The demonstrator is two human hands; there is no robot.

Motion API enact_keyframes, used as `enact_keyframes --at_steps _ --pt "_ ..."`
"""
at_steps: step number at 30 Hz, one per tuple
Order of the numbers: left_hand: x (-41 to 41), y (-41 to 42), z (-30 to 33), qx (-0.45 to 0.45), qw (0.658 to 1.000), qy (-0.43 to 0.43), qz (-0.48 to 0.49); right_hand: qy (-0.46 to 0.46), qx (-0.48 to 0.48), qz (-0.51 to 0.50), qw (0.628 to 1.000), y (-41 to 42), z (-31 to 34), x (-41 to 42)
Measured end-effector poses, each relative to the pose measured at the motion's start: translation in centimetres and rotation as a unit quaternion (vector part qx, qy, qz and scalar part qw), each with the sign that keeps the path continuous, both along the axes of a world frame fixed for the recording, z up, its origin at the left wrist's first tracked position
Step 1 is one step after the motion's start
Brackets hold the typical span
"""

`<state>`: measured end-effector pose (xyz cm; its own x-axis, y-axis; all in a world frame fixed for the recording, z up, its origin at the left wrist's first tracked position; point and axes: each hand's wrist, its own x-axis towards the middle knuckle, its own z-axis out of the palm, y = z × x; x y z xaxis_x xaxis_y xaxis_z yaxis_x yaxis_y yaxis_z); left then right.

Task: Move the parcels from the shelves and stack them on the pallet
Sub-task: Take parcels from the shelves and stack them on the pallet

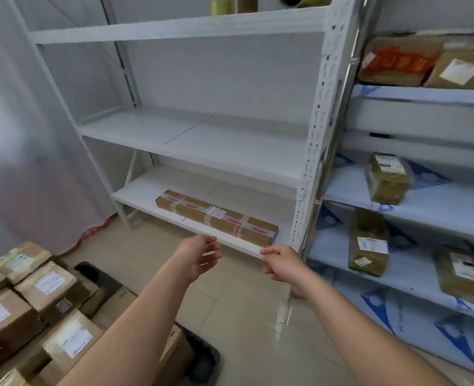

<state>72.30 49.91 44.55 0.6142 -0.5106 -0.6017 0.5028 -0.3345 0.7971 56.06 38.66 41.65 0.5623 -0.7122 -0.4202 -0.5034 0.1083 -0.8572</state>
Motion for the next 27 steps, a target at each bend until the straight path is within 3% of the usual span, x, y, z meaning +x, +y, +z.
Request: enact_keyframes --at_steps 16,27 --pt "-28.0 -29.2 -0.8 0.001 0.979 0.041 -0.198 0.017 0.024 -0.201 0.979 -21.5 -0.9 -30.8" --pt "-38.0 -42.4 -0.1 0.018 0.954 0.029 -0.297 0.005 0.043 -0.291 0.956 -32.6 -1.9 -41.4"
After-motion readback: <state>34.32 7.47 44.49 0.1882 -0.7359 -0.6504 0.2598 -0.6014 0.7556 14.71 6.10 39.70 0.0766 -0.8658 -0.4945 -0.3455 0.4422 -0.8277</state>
